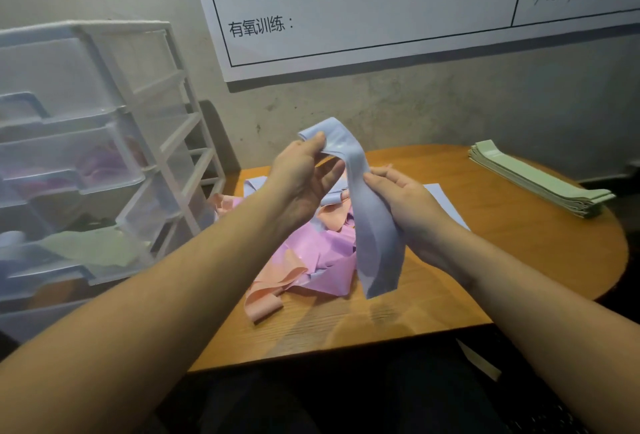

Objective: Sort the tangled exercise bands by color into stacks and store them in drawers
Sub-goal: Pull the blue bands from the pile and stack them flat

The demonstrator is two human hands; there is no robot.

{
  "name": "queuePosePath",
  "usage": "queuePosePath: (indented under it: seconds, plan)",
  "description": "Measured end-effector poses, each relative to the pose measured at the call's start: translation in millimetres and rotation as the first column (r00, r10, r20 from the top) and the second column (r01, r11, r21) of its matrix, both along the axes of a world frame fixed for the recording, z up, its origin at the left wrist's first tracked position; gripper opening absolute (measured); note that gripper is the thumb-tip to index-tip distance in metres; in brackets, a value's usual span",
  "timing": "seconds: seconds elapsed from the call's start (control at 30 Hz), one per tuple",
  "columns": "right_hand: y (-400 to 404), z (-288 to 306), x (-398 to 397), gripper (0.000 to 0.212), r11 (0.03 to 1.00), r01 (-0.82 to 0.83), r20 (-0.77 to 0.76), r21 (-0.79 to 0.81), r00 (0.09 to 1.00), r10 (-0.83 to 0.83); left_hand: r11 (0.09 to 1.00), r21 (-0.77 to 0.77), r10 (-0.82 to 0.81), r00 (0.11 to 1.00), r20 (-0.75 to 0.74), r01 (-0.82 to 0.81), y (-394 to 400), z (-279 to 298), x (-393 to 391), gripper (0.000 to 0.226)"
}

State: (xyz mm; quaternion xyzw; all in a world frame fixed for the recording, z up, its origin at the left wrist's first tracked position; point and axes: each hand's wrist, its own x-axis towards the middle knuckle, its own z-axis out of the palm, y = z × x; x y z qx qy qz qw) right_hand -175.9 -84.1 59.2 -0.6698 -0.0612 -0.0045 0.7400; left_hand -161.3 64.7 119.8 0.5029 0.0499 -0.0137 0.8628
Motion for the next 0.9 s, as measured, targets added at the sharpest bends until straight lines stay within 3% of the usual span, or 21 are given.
queuePosePath:
  seconds: [0.13,0.27,0.43,0.57,0.67,0.9]
  plan:
    - [-27,-9,-4,0.032,0.996,-0.081,-0.144,0.029,0.986,0.085,0.999,0.022,0.038,0.998,-0.044,-0.037,-23,-11,17,0.015]
    - [-55,-20,-4,0.021,0.998,-0.043,-0.159,-0.051,0.987,0.034,0.999,-0.028,0.041,0.992,-0.121,-0.045,-47,-30,41,0.02]
    - [-94,-27,-13,0.022,0.93,-0.002,-0.088,-0.368,0.996,-0.033,1.0,0.018,0.023,0.979,-0.203,-0.02,-80,-55,66,0.028]
    - [-123,-41,-10,0.014,0.846,0.065,-0.108,-0.53,0.984,-0.143,0.97,0.236,-0.003,0.976,-0.217,0.056,-108,-71,77,0.027]
    - [-140,-48,-5,0.016,0.898,0.068,-0.263,-0.434,0.944,-0.199,0.938,0.334,-0.03,0.984,-0.178,0.09,-126,-83,91,0.04]
    - [-176,-54,2,0.018,0.939,0.155,-0.318,-0.308,0.913,-0.255,0.879,0.447,-0.081,0.977,-0.198,0.164,-153,-98,119,0.017]
